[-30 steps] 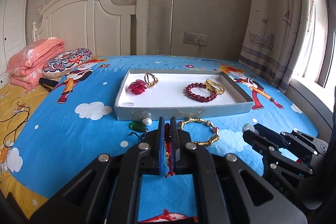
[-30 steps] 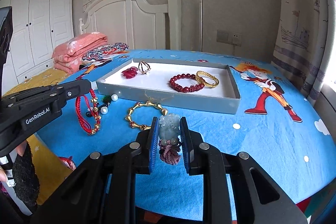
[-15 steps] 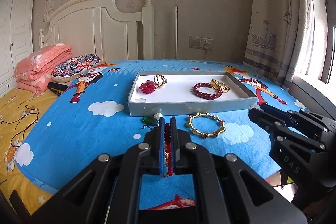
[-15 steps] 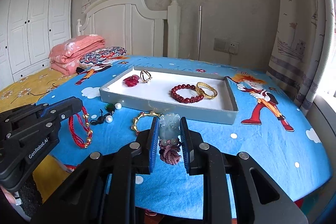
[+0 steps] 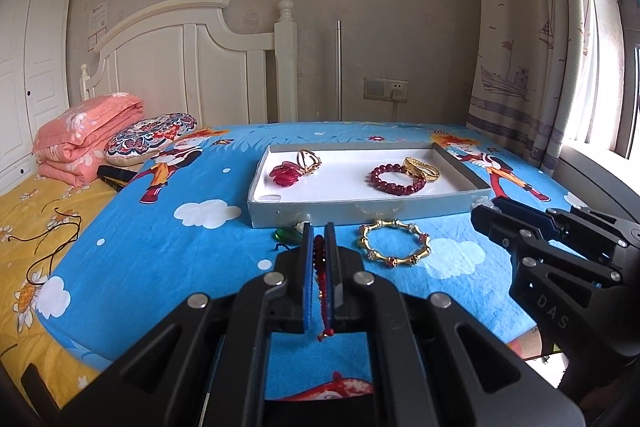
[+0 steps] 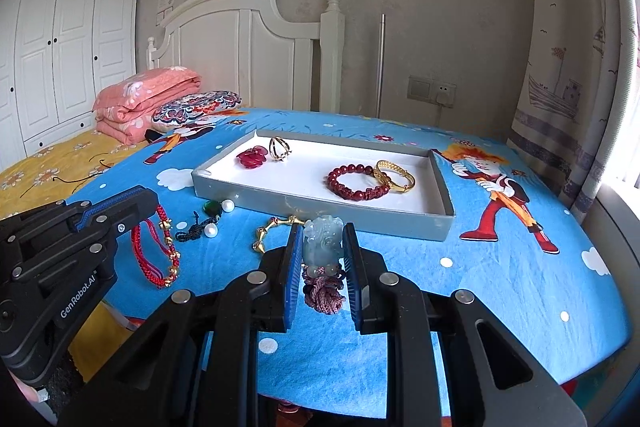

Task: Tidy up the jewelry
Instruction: 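Drop the red string bracelet into the tray with the left tool while the right tool releases the pendant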

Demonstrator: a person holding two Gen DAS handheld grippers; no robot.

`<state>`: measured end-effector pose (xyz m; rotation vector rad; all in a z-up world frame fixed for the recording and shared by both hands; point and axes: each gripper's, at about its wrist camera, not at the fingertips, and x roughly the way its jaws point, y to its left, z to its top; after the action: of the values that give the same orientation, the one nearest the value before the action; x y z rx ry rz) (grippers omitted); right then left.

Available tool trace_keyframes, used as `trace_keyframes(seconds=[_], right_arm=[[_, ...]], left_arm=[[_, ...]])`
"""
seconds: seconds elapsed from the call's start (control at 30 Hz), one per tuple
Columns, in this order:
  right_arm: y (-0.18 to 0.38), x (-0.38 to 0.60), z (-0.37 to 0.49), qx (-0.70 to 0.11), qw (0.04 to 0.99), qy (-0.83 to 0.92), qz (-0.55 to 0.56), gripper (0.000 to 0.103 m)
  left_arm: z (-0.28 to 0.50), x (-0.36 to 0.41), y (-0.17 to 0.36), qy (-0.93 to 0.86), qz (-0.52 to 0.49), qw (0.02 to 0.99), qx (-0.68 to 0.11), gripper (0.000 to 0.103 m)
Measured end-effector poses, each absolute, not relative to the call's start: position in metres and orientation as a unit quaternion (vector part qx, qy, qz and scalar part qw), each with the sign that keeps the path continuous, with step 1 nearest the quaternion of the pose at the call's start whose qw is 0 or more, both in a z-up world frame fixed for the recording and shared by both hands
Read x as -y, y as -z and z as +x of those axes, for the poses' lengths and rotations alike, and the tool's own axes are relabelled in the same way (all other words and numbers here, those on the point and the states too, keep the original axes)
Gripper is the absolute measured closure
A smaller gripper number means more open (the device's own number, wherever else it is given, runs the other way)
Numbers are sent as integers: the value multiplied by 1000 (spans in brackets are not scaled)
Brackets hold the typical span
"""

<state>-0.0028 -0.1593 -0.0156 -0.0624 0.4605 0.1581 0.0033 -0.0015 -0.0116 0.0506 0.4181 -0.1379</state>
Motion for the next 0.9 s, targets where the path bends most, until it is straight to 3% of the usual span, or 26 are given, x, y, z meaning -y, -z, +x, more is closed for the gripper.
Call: trace_keyframes(seconds=[0.43,0.9], right_arm=[[-1,171,38,-222,972,-70,-10,83],[-7,188,126,-241,969,-47,-8,83]], left_arm=[[50,17,-15,88,22,975,-202,98],[154,30,-57,69,5,976,-206,98]])
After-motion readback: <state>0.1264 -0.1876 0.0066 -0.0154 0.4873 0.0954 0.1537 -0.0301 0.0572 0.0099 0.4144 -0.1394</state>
